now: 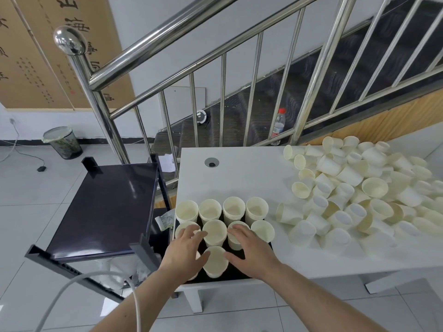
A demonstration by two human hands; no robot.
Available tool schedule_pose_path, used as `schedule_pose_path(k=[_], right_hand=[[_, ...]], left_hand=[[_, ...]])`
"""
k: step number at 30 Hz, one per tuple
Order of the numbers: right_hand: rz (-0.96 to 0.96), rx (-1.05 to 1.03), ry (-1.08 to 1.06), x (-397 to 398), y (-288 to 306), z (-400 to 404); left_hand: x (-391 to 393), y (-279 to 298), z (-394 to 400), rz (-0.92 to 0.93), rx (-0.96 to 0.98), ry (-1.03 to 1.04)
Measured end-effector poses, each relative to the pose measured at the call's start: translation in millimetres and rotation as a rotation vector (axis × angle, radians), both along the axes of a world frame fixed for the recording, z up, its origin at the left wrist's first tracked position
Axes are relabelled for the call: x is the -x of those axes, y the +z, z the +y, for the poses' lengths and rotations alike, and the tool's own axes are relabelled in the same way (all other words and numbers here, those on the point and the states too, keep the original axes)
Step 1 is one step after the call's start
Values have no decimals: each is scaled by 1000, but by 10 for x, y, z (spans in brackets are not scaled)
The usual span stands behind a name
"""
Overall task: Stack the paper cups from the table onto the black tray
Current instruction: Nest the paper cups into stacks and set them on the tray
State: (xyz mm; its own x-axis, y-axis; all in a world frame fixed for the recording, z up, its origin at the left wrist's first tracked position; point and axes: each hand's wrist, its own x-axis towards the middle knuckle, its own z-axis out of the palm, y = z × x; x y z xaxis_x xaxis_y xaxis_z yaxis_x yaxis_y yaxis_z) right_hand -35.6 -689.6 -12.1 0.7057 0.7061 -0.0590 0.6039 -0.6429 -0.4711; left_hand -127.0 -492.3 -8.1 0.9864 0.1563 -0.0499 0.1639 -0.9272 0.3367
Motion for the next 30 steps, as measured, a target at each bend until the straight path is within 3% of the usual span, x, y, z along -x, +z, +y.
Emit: schedule_pose_path(k=[9, 19, 30], right_hand=[[-5, -22, -94, -471, 137, -718], [16, 141, -196, -1191, 131, -1735], [82, 172, -225, -1610, 52, -1884]], left_hand=[[-665, 162, -698, -45, 31, -68], [-1437, 219, -1671, 22, -37, -135], [-2062, 134, -1886, 159, -205, -244]])
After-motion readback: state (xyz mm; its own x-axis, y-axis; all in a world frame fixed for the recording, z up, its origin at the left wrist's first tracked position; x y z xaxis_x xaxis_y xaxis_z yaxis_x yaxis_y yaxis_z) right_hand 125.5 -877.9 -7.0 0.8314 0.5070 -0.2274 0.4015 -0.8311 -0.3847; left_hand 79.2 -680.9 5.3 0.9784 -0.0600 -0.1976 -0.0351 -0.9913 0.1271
